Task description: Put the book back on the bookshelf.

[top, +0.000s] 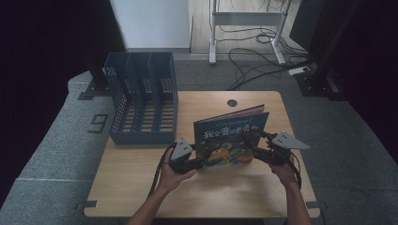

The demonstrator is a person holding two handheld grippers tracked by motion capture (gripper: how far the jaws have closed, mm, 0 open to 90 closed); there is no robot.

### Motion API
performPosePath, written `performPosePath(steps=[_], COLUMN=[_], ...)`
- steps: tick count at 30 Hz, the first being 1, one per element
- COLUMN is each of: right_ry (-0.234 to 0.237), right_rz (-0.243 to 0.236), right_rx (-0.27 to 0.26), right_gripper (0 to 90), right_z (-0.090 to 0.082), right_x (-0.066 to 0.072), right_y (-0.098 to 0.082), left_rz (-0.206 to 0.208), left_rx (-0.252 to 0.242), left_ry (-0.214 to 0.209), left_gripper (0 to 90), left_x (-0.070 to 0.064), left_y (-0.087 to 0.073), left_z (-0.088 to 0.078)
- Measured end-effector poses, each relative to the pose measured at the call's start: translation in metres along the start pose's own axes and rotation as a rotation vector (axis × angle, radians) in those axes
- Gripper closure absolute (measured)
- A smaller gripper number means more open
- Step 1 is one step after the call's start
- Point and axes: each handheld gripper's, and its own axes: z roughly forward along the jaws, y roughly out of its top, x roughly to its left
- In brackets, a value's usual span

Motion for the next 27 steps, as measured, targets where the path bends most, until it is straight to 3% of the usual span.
performPosePath(steps=[7,12,14,16,27], right_ry=[0.023,0.042,0.061,0.042,0.062], right_rz=[-0.009,-0.022,-0.045,-0.065,-0.068], right_rx=[-0.002,0.001,0.009,0.015,0.016], right_gripper=[36.8,37.4,37.1,36.9,37.9], right_z=[0.003,0.005,0.008,0.009,0.013], right_x=[0.004,0.007,0.012,0.014,0.015], right_y=[0.001,0.001,0.002,0.002,0.003], left_rz=[-0.002,-0.001,0.014,0.017,-0.026], left_rx=[-0.002,-0.019,-0.023,-0.032,-0.064], left_ry=[0.002,-0.027,-0.032,-0.030,-0.061], left_gripper=[51.2,54.5,55.2,55.4,58.2], left_x=[0.005,0.007,0.005,0.004,0.013], left_y=[0.001,0.007,0.010,0.012,0.014], left_z=[-0.003,-0.007,-0.009,-0.011,-0.018])
